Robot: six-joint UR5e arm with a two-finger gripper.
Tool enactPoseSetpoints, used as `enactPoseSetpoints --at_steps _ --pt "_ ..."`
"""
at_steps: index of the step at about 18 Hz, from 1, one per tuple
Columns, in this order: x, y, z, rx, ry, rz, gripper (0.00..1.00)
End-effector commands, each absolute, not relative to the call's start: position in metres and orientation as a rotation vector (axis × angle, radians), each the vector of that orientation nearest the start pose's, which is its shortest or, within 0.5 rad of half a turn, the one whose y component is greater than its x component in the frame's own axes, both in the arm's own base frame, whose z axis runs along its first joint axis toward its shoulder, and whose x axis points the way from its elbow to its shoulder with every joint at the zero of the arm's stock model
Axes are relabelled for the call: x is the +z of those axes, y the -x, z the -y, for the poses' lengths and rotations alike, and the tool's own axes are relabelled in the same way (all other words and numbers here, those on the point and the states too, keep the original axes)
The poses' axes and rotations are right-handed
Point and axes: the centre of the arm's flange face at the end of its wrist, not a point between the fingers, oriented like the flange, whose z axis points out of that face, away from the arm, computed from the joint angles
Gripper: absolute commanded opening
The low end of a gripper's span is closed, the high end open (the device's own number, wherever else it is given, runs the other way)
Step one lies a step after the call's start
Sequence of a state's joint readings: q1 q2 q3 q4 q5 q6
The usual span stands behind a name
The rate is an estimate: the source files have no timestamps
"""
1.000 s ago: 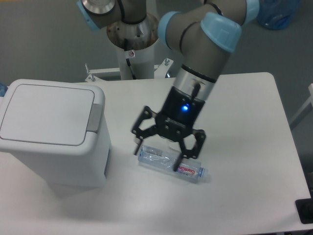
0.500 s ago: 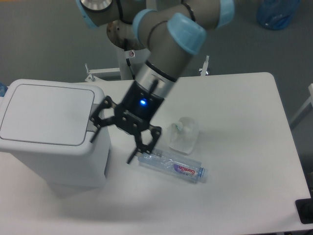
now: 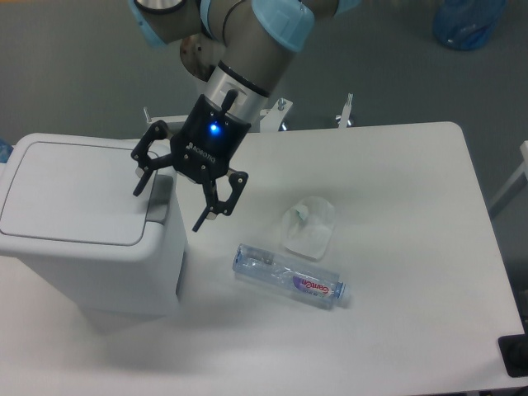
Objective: Open the trash can
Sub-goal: 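Lower the gripper fingers onto the lid's push button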
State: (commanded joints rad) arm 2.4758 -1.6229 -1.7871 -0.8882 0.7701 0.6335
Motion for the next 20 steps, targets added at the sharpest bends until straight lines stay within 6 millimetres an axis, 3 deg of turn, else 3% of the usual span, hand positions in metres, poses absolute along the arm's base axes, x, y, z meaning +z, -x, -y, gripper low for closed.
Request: enactPoseSetpoints --at_steps 4,20 --pt "0.46 0.304 -0.466 -0.319 2.276 0.143 1.0" --pt "0.448 0.307 -0.471 -0.332 2.297 0.15 1.0"
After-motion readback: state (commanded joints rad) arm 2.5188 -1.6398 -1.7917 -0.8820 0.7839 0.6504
